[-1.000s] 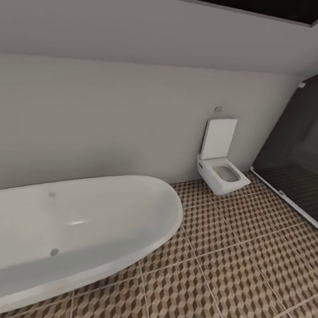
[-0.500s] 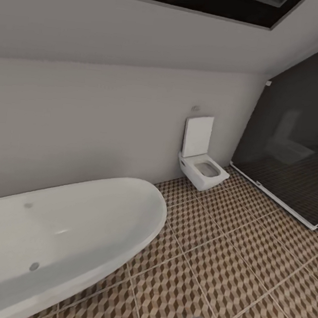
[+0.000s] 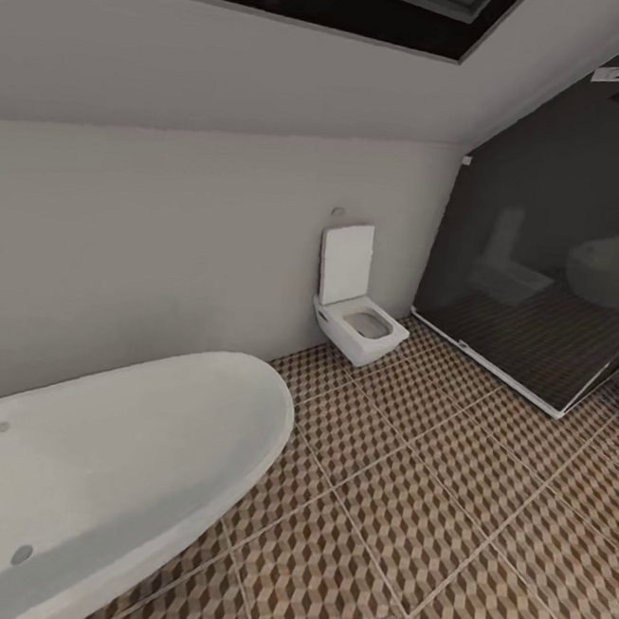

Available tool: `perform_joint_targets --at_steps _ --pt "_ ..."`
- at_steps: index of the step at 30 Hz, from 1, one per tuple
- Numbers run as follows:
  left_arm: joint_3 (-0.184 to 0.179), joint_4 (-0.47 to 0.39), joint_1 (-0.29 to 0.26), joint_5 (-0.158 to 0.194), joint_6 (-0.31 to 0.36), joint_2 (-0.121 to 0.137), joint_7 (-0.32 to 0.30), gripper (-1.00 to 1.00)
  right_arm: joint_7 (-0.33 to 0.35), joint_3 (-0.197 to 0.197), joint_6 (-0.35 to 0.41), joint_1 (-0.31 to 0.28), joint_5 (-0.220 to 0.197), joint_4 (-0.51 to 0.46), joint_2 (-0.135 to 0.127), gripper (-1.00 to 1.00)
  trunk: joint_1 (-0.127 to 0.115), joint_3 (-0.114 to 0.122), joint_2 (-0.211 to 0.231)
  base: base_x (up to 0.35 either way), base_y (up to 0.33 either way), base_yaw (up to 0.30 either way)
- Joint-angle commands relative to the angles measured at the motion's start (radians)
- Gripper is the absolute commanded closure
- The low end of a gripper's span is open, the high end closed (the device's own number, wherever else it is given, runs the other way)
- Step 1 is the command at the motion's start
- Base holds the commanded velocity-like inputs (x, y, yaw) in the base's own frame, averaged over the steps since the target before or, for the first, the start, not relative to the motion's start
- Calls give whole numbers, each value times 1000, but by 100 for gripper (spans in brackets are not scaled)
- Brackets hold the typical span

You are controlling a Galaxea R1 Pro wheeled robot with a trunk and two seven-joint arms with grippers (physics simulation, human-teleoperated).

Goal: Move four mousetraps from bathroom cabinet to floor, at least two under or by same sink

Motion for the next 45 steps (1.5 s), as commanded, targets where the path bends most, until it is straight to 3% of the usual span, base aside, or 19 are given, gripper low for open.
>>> perform_joint_targets --at_steps 1,45 --pt "-7 0 0 7 -2 0 2 -100 -10 8 0 -1 6 2 0 -100 0 0 -1 0 0 -257" --pt "-7 0 0 4 -2 0 2 -100 -10 8 0 -1 6 2 0 -100 0 44 -1 0 0 -257"
